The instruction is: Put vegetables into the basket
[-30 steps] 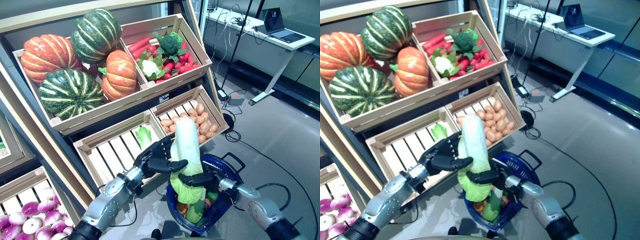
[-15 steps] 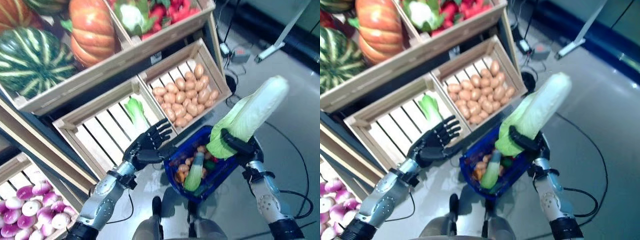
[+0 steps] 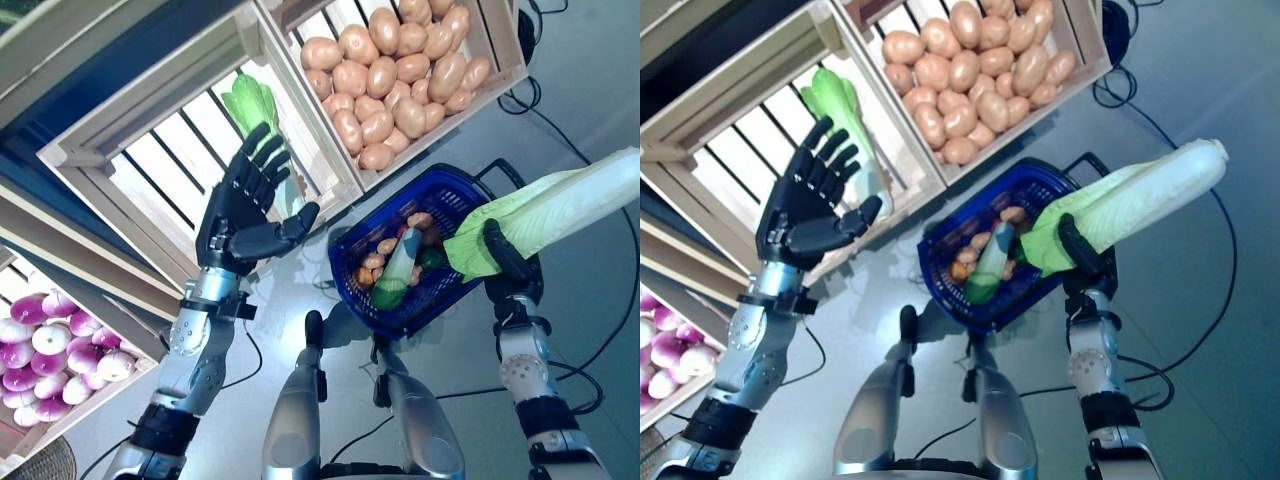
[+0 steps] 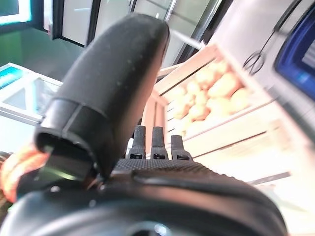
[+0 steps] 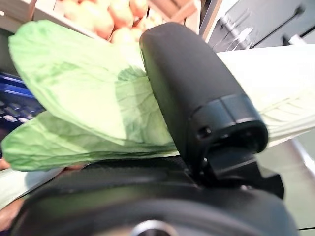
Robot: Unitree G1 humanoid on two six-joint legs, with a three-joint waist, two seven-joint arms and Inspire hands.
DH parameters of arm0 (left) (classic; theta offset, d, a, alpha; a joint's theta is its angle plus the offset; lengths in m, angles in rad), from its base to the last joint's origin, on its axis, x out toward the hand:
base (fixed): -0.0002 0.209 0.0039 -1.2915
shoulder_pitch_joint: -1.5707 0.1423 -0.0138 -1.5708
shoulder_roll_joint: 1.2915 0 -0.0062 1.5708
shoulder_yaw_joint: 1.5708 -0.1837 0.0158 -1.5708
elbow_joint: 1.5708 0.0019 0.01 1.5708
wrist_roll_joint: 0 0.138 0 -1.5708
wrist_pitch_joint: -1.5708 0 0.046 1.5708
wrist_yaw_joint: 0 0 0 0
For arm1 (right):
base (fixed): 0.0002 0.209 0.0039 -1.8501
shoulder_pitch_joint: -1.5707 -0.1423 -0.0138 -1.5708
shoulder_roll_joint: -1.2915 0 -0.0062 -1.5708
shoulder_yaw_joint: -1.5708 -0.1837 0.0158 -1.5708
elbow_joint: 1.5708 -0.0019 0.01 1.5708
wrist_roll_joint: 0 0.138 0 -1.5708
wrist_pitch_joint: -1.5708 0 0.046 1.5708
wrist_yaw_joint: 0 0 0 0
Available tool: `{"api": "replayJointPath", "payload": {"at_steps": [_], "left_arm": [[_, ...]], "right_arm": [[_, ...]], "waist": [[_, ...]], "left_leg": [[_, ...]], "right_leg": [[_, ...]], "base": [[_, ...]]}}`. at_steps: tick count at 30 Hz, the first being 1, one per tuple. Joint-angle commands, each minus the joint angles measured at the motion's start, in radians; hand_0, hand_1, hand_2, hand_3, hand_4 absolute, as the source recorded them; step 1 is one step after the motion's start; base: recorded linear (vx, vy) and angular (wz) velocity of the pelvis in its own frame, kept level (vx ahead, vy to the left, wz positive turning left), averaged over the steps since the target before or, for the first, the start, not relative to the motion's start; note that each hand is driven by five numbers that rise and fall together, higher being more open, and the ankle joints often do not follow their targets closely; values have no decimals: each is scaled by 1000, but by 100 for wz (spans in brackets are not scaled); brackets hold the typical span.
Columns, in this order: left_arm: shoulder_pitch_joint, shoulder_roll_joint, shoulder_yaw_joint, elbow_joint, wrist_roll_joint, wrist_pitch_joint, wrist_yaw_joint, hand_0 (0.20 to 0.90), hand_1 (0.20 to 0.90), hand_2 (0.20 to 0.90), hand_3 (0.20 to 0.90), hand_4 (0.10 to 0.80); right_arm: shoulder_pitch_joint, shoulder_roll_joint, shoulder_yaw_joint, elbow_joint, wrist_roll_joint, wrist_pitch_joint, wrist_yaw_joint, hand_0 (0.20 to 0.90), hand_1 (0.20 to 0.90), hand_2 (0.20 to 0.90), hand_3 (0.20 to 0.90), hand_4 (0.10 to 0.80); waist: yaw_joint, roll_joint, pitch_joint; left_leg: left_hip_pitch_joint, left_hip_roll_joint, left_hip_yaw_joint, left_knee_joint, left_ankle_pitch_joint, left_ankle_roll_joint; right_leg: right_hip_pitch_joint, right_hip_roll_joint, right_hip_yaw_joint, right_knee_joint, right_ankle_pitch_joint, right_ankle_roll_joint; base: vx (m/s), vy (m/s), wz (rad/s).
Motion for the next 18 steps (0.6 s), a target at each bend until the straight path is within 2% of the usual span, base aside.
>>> {"api": "replayJointPath", "payload": {"at_steps": [1,4,8,10,15,18], "left_arm": [[-76,2,54,-116,79,-169,35,900,900,900,900,800],[-115,-1,47,-127,128,-181,62,900,900,900,900,800],[-225,-4,12,-112,179,-173,121,900,900,900,900,800],[-246,-10,10,-104,158,-164,131,900,900,900,900,800],[-247,-31,0,-109,143,-163,152,900,900,900,900,800],[-265,-45,-2,-104,149,-151,150,900,900,900,900,800]], "right_arm": [[-72,-23,-20,-88,115,-131,0,300,300,300,300,400],[-130,-16,-16,-45,111,-118,-8,300,300,300,300,400],[-255,-60,-9,98,190,-59,15,300,300,300,300,400],[-288,-61,-14,134,260,-58,26,300,300,300,300,400],[-327,-45,-6,151,219,-56,-37,300,300,300,300,400],[-372,-56,-8,190,210,-44,-53,300,300,300,300,400]], "waist": [[-4,-7,-5],[-1,-2,11],[12,19,11],[18,31,11],[32,50,11],[39,60,11]], "left_leg": [[-155,-20,-30,171,-39,-42],[-197,-21,-27,196,-46,-39],[-327,-36,-25,302,-76,-25],[-374,-46,-30,333,-84,-17],[-492,-82,-52,411,-106,13],[-537,-93,-53,434,-111,25]], "right_leg": [[-60,-38,-16,198,-98,12],[-112,-45,-14,230,-101,13],[-254,-84,-20,321,-113,13],[-315,-97,-16,378,-126,13],[-463,-122,11,504,-142,12],[-514,-129,9,533,-140,10]], "base": [[-44,4,3],[-36,39,12],[-19,54,9],[22,49,19],[35,57,21],[22,22,8]]}}
